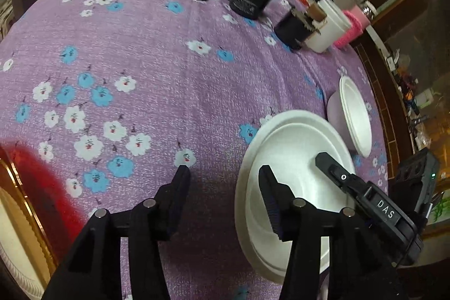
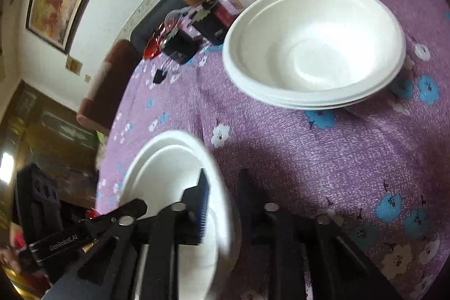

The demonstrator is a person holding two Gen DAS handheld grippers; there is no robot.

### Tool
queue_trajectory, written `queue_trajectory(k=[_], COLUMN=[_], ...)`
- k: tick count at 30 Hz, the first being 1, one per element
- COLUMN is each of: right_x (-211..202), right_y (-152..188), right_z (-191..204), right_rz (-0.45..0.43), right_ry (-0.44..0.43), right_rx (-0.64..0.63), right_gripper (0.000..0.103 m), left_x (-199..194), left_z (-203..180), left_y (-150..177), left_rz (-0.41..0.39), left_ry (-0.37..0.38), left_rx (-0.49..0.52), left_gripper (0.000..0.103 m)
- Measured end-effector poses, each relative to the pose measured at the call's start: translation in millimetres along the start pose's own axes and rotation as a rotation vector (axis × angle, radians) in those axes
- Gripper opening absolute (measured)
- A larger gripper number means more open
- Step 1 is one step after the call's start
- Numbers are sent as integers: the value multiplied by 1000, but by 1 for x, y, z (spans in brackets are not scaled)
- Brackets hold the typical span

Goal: Organize plates and bowls
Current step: 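Close both grippers on the rim of the large white paper bowl, then carry the white paper bowl and lower it into the cream bowl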

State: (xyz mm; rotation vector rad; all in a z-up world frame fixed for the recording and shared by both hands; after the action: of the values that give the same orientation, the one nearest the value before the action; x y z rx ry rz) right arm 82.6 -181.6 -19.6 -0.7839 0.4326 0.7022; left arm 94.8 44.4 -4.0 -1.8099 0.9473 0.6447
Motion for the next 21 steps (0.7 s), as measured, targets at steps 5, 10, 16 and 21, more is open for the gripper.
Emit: queue_trajectory(k=[5,10,16,21], right_x=[-6,-2,-10,-16], right_y=[-3,0,15,28], right_z=[-2,1,11,20], right_rz=[-44,-24,25,52], right_ry=[23,46,160,220], right_rx=[1,-25,-117,-192], right_gripper=[45,45,44,40], left_x=[-4,12,14,5], left_z=[4,-6,-27,-44], left_y=[-11,-3,19,26], left_rz=[-46,11,40,-28], left_ry=[-11,8,-26,-65], left_rx=[0,30,122,217], left_gripper=[62,62,62,59])
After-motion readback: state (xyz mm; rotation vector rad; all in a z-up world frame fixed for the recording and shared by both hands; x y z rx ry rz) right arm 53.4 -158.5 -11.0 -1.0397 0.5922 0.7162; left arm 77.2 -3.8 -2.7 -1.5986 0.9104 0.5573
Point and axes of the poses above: each gripper's, at about its wrist camera, not at the fingertips, and x roughly the way its jaws point, z to its left, y to its underside, the point moved 4 cm from there along x, roughly the way its jaws point, and after that the axes turned 13 degrees about -z, right-handed, at the moved point
